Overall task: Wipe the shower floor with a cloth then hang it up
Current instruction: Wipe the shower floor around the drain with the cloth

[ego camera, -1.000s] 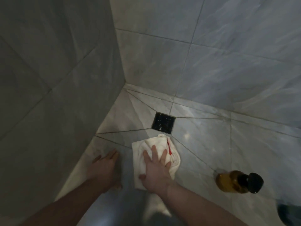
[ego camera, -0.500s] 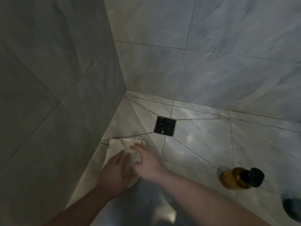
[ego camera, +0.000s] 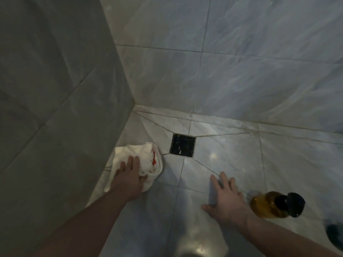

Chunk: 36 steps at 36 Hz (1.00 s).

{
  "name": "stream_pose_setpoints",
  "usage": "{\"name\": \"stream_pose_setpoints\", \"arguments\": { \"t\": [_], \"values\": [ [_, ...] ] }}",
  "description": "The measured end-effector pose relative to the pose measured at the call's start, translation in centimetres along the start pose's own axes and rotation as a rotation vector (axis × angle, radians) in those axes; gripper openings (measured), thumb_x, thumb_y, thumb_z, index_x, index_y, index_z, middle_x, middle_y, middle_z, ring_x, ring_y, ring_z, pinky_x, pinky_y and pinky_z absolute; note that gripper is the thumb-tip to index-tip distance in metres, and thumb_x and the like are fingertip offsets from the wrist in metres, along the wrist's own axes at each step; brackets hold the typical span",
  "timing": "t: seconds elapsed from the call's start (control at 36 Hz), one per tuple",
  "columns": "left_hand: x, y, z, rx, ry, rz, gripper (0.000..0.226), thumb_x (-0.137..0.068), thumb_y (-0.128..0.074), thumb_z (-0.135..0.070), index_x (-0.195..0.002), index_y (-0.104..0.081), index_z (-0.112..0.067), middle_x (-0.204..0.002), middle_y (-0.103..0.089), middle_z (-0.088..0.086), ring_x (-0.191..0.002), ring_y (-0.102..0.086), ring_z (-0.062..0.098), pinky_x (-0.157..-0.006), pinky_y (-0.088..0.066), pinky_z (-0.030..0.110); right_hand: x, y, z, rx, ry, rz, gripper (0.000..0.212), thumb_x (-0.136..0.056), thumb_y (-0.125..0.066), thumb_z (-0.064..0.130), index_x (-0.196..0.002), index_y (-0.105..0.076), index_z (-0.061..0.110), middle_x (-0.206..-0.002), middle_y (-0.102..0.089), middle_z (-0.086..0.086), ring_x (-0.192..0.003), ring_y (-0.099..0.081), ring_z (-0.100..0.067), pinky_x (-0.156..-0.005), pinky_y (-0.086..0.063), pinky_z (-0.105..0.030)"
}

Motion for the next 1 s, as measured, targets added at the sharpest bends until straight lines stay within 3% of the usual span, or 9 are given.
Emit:
{"name": "stream_pose_setpoints", "arguments": {
  "t": [0.11,0.22,0.39,0.56,0.69,0.83,1.0],
  "values": [
    [-3.6,1.5,-0.2,0.041,-0.002,0.013,0.081,-0.09,-0.025,-0.058,-0.155,-0.002,-0.014,-0.162,-0.004,0.013,-0.146,-0.013,0.041,-0.118,-0.018,0.045,-0.5,-0.2,-0.1,-0.015,-0.001,0.033,0.108,-0.085,-0.064,0.058,-0.156,0.013,0.029,-0.16,0.03,-0.004,-0.148,0.019,-0.039,-0.119,-0.009,-0.061],
    [-7.1,2.9,-0.1,0.024,-0.022,0.001,0.091,-0.082,-0.02,-0.066,-0.154,-0.008,-0.012,-0.161,-0.009,0.016,-0.145,-0.016,0.042,-0.116,-0.02,0.048,-0.9,-0.7,-0.2,-0.01,-0.016,0.039,0.108,-0.086,-0.065,0.054,-0.156,0.012,0.028,-0.159,0.031,-0.005,-0.147,0.019,-0.04,-0.118,-0.011,-0.063],
    [-11.3,5.4,-2.3,0.051,0.006,-0.029,0.072,-0.097,-0.044,-0.046,-0.154,-0.013,-0.015,-0.161,-0.015,0.012,-0.142,-0.022,0.045,-0.113,-0.025,0.046,-1.5,-1.4,-1.0,-0.019,-0.041,0.067,0.106,-0.088,-0.065,0.051,-0.156,0.013,0.028,-0.159,0.033,-0.005,-0.146,0.023,-0.041,-0.118,-0.011,-0.063],
    [-13.5,6.1,-4.2,0.117,0.039,-0.018,0.06,-0.1,-0.04,-0.04,-0.151,-0.023,-0.014,-0.158,-0.023,0.014,-0.14,-0.027,0.043,-0.114,-0.024,0.042,-1.9,-1.8,-0.7,0.032,-0.044,0.099,0.107,-0.089,-0.064,0.051,-0.155,0.017,0.025,-0.157,0.035,-0.007,-0.145,0.024,-0.044,-0.117,-0.009,-0.063],
    [-15.0,8.0,-13.1,0.26,-0.122,-0.023,0.047,-0.102,-0.036,-0.035,-0.144,-0.044,-0.015,-0.148,-0.043,0.013,-0.136,-0.04,0.031,-0.111,-0.028,0.032,-1.9,-1.5,-0.8,0.044,-0.06,0.121,0.109,-0.088,-0.066,0.048,-0.155,0.015,0.023,-0.158,0.034,-0.008,-0.144,0.024,-0.046,-0.114,-0.009,-0.067],
    [-14.5,6.2,-22.5,0.282,-0.269,0.09,0.051,-0.101,-0.034,-0.045,-0.147,-0.039,-0.024,-0.155,-0.032,0.013,-0.143,-0.027,0.033,-0.117,-0.02,0.033,-2.3,-1.6,-0.7,0.014,-0.054,0.14,0.112,-0.085,-0.071,0.044,-0.156,0.013,0.025,-0.158,0.033,-0.007,-0.144,0.025,-0.047,-0.111,-0.008,-0.071],
    [-12.2,4.7,-31.0,0.077,-0.518,0.151,0.051,-0.104,-0.027,-0.036,-0.152,-0.026,-0.019,-0.161,-0.016,0.006,-0.148,-0.012,0.03,-0.12,-0.003,0.033,-2.6,-1.8,-0.7,0.023,-0.039,0.121,0.109,-0.086,-0.07,0.042,-0.156,0.011,0.022,-0.16,0.029,-0.008,-0.145,0.021,-0.047,-0.109,-0.012,-0.073]
  ]
}}
Point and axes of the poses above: each hand's wrist, its own x-axis away from the middle knuckle, its own y-axis out of the back of the hand, z = x × y, the point moved 10 cm from there along -x, towards the middle knuckle
